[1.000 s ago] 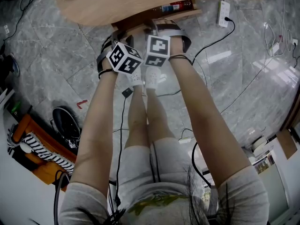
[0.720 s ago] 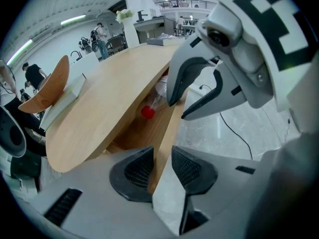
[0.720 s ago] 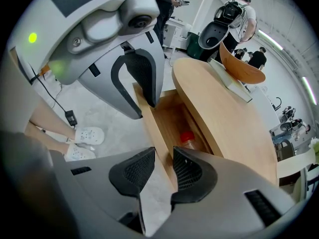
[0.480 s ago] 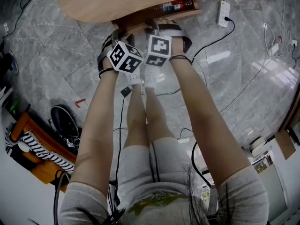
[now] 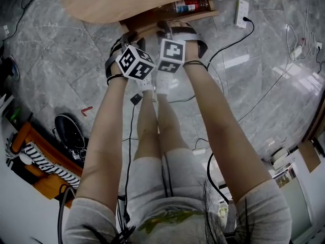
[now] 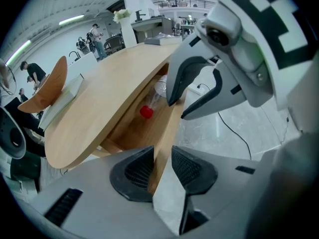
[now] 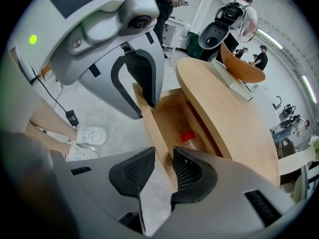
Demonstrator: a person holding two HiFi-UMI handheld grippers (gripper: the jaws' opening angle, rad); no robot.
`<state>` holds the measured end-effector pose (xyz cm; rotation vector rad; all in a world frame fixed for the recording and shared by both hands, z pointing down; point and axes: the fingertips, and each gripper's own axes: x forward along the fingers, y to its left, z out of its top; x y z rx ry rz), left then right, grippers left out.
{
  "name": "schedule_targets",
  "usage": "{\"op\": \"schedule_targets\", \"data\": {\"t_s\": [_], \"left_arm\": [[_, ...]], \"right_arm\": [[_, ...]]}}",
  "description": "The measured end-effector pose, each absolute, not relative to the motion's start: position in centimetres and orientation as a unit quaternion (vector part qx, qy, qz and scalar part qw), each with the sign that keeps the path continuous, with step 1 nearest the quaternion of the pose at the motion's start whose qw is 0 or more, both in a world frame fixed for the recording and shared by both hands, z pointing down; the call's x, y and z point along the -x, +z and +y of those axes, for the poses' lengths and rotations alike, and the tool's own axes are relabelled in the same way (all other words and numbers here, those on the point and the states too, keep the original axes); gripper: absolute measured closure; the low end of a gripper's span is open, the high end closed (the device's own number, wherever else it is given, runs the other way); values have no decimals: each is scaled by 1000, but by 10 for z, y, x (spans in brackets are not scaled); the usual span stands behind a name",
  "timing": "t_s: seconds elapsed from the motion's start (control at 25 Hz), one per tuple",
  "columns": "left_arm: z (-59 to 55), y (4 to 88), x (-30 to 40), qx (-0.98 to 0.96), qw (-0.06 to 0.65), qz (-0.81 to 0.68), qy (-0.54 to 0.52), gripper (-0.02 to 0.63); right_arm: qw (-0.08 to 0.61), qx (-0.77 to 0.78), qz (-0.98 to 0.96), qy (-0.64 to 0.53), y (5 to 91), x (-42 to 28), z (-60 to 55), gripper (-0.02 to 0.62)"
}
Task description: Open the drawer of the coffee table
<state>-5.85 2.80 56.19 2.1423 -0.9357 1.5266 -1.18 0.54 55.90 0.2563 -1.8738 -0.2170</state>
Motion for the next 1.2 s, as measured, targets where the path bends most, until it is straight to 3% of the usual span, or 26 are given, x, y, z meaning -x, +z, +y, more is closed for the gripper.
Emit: {"op": "schedule_targets", "data": {"t_s": [1.2], "left_arm": [[53, 564, 46, -758, 171, -321, 542, 494]], "right_arm": [[580, -110, -803, -83, 562, -1, 30, 491]]}}
